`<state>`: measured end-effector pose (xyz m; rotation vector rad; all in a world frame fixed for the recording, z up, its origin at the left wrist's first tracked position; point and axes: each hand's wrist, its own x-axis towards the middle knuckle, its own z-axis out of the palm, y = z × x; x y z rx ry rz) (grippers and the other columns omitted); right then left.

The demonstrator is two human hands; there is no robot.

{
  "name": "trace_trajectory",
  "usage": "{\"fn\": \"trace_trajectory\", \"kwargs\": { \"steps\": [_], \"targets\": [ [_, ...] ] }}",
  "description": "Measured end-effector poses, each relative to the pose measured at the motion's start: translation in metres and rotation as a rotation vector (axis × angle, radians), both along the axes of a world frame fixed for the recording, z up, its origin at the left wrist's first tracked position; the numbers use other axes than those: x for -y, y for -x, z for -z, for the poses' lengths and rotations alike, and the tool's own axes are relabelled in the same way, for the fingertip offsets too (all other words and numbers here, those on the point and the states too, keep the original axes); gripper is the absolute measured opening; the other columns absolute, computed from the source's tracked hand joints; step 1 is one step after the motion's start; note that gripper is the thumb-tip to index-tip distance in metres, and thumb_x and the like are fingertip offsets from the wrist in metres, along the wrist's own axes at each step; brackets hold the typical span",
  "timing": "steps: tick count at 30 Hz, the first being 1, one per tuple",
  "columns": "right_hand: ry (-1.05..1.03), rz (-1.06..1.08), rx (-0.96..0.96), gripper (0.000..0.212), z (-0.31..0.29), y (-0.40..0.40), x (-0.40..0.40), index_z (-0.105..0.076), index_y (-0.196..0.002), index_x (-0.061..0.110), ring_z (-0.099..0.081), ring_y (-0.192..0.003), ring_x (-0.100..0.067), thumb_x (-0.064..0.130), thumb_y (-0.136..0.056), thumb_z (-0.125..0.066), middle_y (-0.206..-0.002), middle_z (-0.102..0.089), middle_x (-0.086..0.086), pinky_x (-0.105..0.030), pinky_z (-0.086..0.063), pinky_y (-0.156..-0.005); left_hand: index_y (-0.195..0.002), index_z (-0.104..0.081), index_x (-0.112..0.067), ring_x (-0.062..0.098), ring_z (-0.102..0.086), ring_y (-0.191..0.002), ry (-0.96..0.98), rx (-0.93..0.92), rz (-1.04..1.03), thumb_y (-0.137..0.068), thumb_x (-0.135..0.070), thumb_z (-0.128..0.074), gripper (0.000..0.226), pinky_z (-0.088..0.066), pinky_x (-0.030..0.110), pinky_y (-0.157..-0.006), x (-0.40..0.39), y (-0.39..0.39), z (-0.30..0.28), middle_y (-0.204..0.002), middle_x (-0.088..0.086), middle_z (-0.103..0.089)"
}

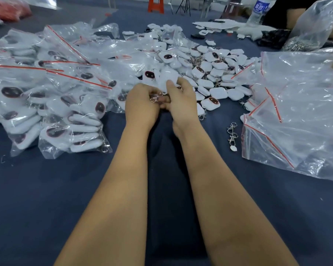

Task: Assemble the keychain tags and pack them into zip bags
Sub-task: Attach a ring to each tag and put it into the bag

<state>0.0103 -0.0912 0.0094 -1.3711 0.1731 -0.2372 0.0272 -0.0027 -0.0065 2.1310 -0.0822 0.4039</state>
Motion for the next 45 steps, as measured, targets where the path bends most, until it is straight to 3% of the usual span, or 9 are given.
{"fn": "trace_trajectory", "kwargs": {
  "steps": [2,5,10,14,18,21,28,33,45],
  "targets": [
    [0.12,0.051,0.017,0.023,0.003,0.0,0.01,-0.054,-0.116,0.012,-0.06,-0.073,-0.016,0.003,-0.094,-0.054,-0.09,-0.065,-0.011,-0.04,-0.058,-0.076,-0.095,-0.076,-0.021,0.001,-0.055,-0.082,0.022,-0.006,-0.012,-0.082,-0.001,-0.055,0.031,-0.038,0.011,-0.066,-0.001,0.0,0.002,-0.085,-0.017,-0.055],
    [0.259,0.131,0.031,0.025,0.006,0.003,0.017,-0.059,-0.11,0.016,-0.06,-0.076,-0.016,0.001,-0.089,-0.06,-0.091,-0.065,-0.01,-0.044,-0.056,-0.086,-0.072,-0.071,-0.044,-0.01,-0.055,-0.072,0.127,-0.017,0.068,-0.083,-0.015,-0.059,0.033,-0.038,0.002,-0.064,0.0,0.008,-0.003,-0.071,-0.031,-0.058],
    [0.488,0.075,0.113,0.032,0.011,0.008,0.009,-0.068,-0.106,0.026,-0.051,-0.066,-0.005,0.003,-0.084,-0.059,-0.096,-0.06,-0.004,-0.033,-0.054,-0.078,-0.066,-0.064,-0.035,-0.002,-0.052,-0.062,0.355,-0.127,0.109,-0.079,-0.045,-0.058,0.018,-0.045,0.034,-0.07,0.004,0.013,-0.005,-0.063,-0.02,-0.058],
    [0.366,0.036,0.06,0.035,0.008,0.008,0.01,-0.065,-0.108,0.023,-0.051,-0.065,-0.002,0.0,-0.084,-0.055,-0.086,-0.057,0.007,-0.03,-0.051,-0.079,-0.097,-0.064,-0.006,0.016,-0.059,-0.079,0.387,-0.158,0.105,-0.085,-0.038,-0.06,0.034,-0.051,0.044,-0.083,0.001,0.009,-0.005,-0.089,0.006,-0.066],
    [0.334,-0.005,0.03,0.026,0.004,0.007,0.012,-0.065,-0.12,0.014,-0.057,-0.084,-0.017,0.012,-0.095,-0.059,-0.097,-0.06,-0.008,-0.037,-0.052,-0.093,-0.105,-0.067,-0.01,0.02,-0.065,-0.1,0.4,-0.147,0.132,-0.092,-0.037,-0.062,0.03,-0.052,0.035,-0.088,0.0,0.01,-0.005,-0.106,0.005,-0.068],
    [0.42,-0.01,0.065,0.019,0.005,0.01,0.011,-0.066,-0.114,0.016,-0.061,-0.095,-0.03,0.016,-0.096,-0.06,-0.109,-0.063,-0.015,-0.042,-0.051,-0.094,-0.104,-0.065,-0.009,0.013,-0.062,-0.088,0.453,-0.189,0.135,-0.091,-0.027,-0.06,0.023,-0.049,0.028,-0.081,0.001,0.01,-0.006,-0.099,0.004,-0.067],
    [0.263,0.029,0.024,0.014,0.008,0.008,0.014,-0.055,-0.09,0.023,-0.061,-0.08,-0.013,0.014,-0.09,-0.066,-0.091,-0.066,-0.005,-0.024,-0.05,-0.074,-0.085,-0.066,-0.021,-0.008,-0.054,-0.067,0.274,-0.093,0.103,-0.096,-0.034,-0.051,0.023,-0.045,0.025,-0.072,0.003,0.011,-0.003,-0.08,-0.012,-0.059],
    [0.23,-0.006,0.011,0.017,0.008,0.007,0.015,-0.062,-0.106,0.011,-0.06,-0.072,-0.013,0.005,-0.09,-0.059,-0.078,-0.067,-0.003,-0.028,-0.05,-0.073,-0.087,-0.067,-0.01,0.017,-0.059,-0.082,0.259,-0.098,0.088,-0.092,-0.032,-0.051,0.028,-0.049,0.038,-0.076,0.003,0.013,-0.004,-0.091,0.004,-0.065],
    [0.393,0.007,-0.005,0.017,0.011,0.006,0.012,-0.056,-0.107,0.018,-0.066,-0.088,-0.022,0.008,-0.094,-0.054,-0.094,-0.07,-0.008,-0.041,-0.053,-0.088,-0.081,-0.061,-0.008,0.013,-0.049,-0.07,0.229,-0.11,0.095,-0.09,-0.032,-0.05,0.029,-0.04,0.036,-0.068,0.004,0.015,-0.005,-0.08,0.005,-0.059]
  ]
}}
